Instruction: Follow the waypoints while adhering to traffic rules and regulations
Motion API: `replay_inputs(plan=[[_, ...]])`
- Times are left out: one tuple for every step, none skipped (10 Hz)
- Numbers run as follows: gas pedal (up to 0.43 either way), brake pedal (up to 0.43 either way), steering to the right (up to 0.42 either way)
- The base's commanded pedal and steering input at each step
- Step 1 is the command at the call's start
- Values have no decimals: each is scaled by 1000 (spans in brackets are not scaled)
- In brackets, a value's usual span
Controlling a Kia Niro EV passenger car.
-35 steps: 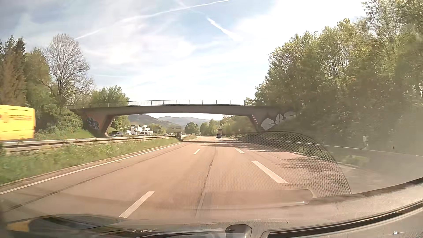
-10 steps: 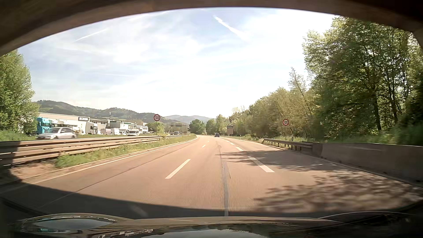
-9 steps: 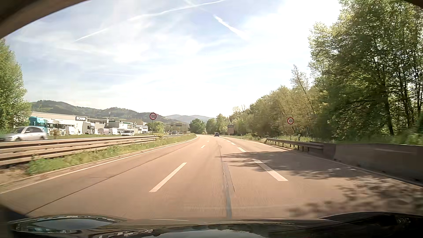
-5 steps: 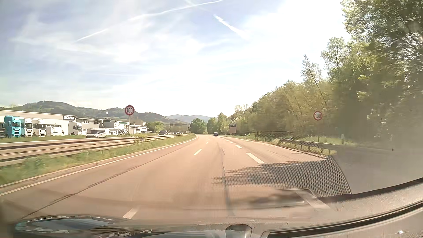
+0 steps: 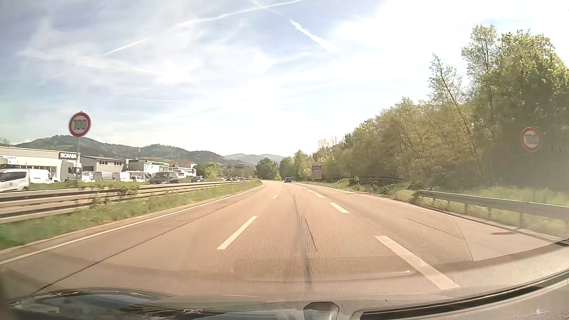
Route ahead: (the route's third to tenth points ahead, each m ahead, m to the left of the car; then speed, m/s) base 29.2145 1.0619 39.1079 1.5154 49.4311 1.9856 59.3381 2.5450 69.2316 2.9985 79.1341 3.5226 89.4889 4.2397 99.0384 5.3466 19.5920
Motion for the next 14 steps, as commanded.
replay_inputs(plan=[[169, 0, -3], [169, 0, -3], [169, 0, -3], [169, 0, -2], [169, 0, -2], [169, 0, -3], [169, 0, -2], [169, 0, -3], [169, 0, -3], [169, 0, -3], [169, 0, -3], [169, 0, -3], [169, 0, -3], [169, 0, -3]])
